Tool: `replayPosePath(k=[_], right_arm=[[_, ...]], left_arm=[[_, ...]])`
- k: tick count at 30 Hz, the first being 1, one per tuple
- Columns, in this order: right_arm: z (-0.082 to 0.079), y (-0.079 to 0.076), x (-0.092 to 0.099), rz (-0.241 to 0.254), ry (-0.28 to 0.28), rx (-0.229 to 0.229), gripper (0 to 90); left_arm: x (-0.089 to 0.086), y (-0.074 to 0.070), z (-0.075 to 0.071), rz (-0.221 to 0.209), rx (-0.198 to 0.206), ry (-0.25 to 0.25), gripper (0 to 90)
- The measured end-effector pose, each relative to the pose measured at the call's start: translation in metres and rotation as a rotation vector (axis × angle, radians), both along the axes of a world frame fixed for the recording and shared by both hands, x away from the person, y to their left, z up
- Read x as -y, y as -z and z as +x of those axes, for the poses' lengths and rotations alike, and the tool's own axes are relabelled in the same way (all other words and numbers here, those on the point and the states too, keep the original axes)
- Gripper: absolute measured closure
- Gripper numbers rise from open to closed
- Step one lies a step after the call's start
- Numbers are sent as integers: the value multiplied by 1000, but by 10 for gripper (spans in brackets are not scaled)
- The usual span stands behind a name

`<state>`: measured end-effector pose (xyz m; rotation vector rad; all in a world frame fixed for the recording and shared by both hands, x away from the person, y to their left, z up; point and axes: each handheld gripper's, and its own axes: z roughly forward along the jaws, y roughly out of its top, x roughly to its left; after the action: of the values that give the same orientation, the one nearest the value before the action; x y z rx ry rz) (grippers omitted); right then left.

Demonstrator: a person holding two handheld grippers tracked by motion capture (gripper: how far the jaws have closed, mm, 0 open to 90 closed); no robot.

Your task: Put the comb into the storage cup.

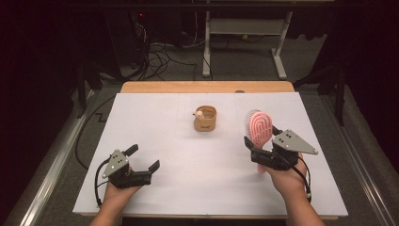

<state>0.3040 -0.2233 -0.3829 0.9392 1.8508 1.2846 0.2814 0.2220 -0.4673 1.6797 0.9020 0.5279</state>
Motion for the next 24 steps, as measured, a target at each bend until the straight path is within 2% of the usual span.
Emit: replayPosePath(k=[24], right_arm=[[10, -5, -5, 51, 11, -9, 197]], left_arm=[[-1, 0, 1, -7, 0, 8, 2]])
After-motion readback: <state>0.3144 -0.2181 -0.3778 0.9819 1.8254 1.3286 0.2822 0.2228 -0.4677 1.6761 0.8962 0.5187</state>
